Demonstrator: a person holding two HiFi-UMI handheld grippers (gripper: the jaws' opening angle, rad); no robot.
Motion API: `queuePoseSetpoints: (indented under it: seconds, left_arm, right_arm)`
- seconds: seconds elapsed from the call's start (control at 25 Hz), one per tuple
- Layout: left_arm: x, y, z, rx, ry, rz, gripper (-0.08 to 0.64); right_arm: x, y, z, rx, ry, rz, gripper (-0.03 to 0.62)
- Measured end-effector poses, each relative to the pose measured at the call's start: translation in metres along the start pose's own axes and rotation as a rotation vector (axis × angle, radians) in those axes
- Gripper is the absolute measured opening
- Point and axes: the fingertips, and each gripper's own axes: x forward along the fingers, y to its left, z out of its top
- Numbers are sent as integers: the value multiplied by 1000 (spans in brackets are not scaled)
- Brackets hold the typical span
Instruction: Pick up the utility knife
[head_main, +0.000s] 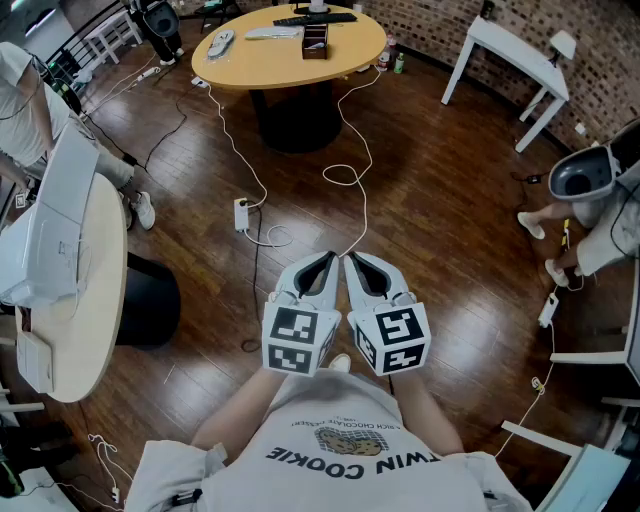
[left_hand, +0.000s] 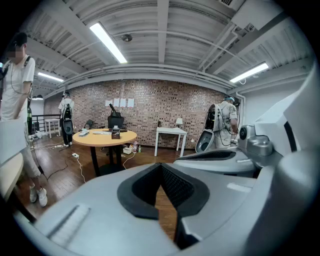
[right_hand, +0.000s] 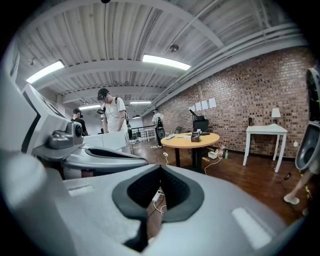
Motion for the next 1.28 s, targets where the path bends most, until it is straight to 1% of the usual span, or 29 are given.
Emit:
queuePoseSetpoints:
  seconds: [0.24,0.48,0.64,0.88,1.12,1.28]
  left_arm:
    - [35,47,7,1,2,-18,5]
    - [75,93,27,-6,-2,-50,5]
    - [94,127,43,-10,-11,-65,5]
    - [112,173,59,-5,-13,-89,5]
    - [122,209,70,2,-27,-99,5]
    - [133,228,71,-18,-24,-93,5]
  right_arm:
    - [54,-6,15,-11,4,-11,0]
    - [112,-23,39,-6,2,-44,0]
    - [149,-27,55,0,4,-63,0]
    - [197,-19,77,-1,3,-76,0]
    - [233,-15,93,2,-10,-91,0]
    - [254,-17,96,4,-7,-87,0]
